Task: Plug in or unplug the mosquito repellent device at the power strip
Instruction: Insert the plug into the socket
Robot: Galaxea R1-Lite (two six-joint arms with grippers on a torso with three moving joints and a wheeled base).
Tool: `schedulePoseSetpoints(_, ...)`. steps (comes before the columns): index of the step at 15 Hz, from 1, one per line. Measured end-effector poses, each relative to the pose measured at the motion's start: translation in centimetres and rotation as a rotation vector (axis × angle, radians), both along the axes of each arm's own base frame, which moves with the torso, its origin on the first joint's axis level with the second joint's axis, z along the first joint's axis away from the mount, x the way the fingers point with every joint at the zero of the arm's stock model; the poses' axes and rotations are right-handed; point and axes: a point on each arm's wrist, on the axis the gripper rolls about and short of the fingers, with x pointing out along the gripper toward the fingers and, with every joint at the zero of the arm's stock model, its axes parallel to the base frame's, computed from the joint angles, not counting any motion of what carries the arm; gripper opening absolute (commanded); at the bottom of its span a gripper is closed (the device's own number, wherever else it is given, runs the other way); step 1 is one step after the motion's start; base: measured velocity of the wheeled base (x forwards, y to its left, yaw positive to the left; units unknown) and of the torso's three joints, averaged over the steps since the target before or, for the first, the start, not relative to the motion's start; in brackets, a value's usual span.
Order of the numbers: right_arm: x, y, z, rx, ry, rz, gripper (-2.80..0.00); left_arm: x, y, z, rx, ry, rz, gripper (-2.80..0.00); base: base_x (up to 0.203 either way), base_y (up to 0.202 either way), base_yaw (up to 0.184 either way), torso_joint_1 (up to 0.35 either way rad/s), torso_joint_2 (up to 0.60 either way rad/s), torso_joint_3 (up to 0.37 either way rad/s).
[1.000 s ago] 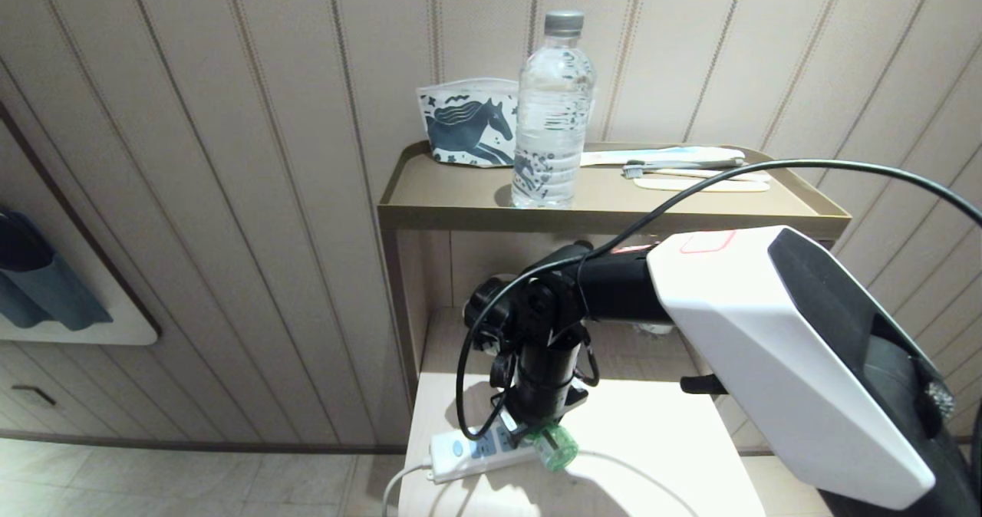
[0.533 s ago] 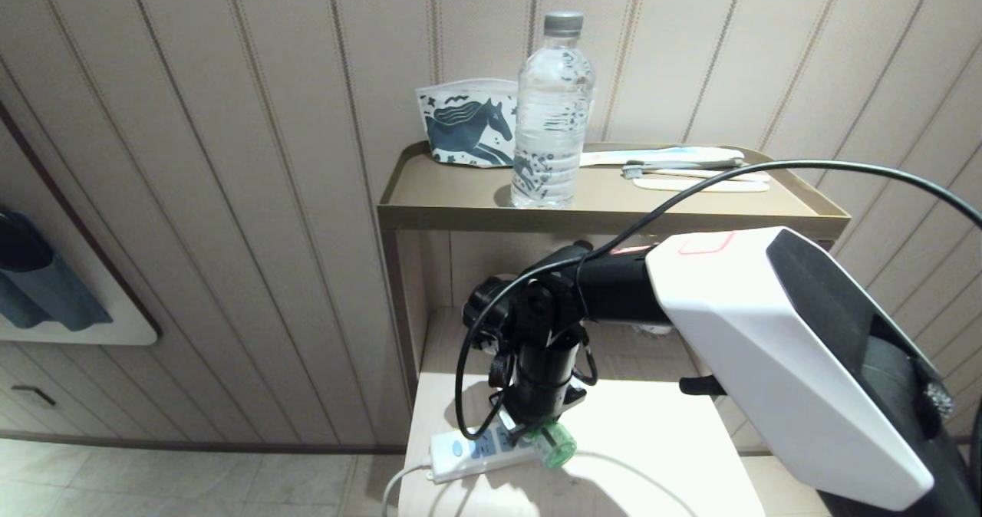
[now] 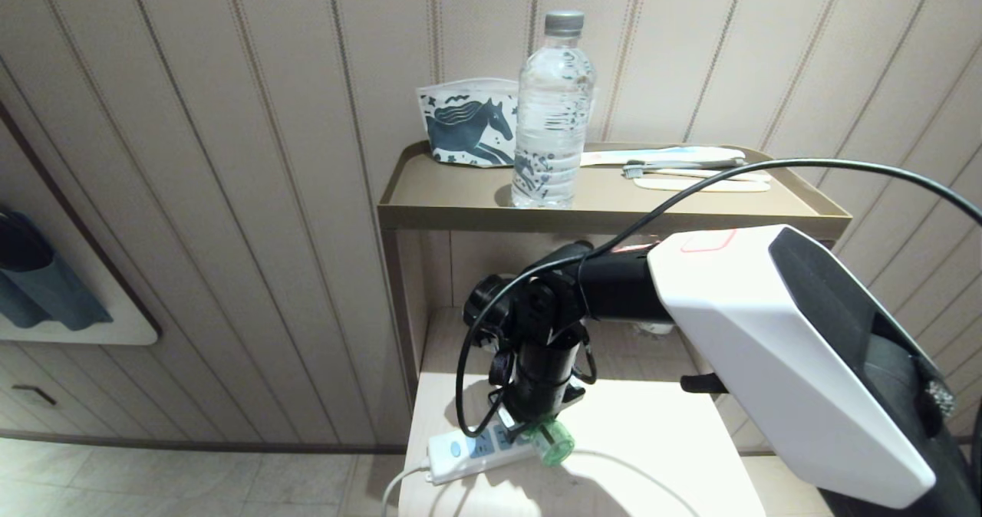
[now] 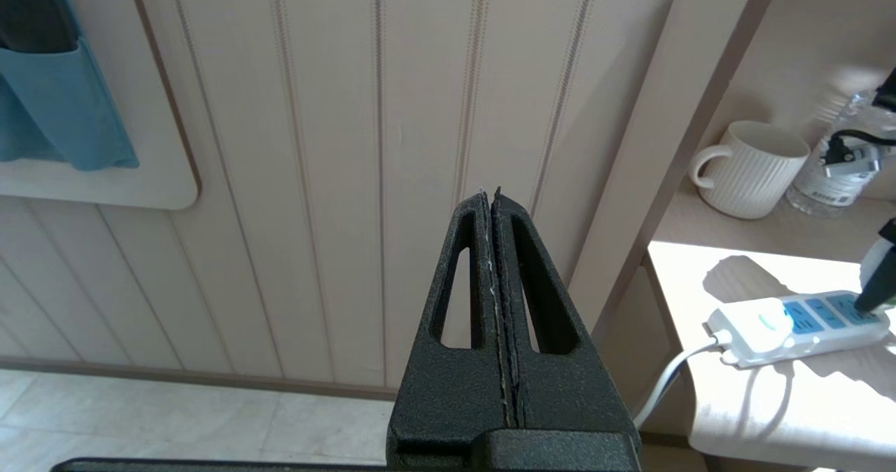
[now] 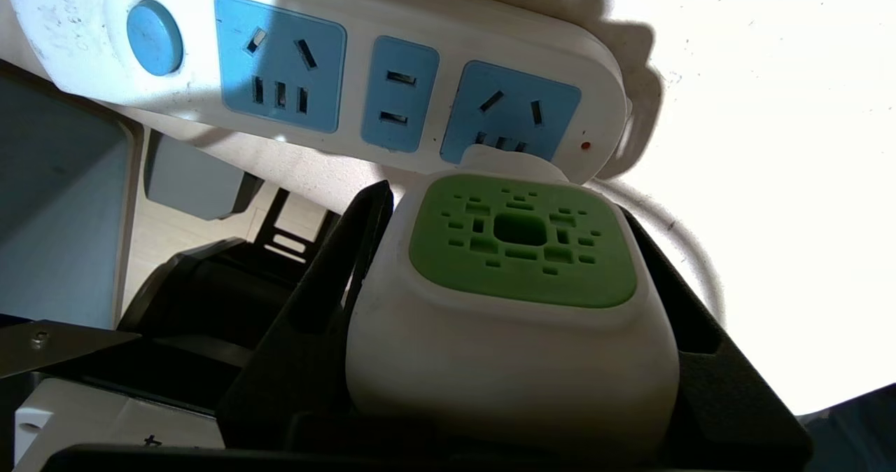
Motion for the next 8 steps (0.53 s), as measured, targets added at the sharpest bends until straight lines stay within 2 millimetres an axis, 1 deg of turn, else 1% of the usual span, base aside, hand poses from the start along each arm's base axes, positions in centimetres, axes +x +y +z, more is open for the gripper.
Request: schedulePoseSetpoints(8, -0.16, -0.20, 0.81, 0.006, -0.011, -0.001, -2.80, 0.00, 0.00, 0.00, 0.000, 0.000, 0.001, -2.80, 0.000, 0.000, 0.000, 0.000, 0.00, 0.000)
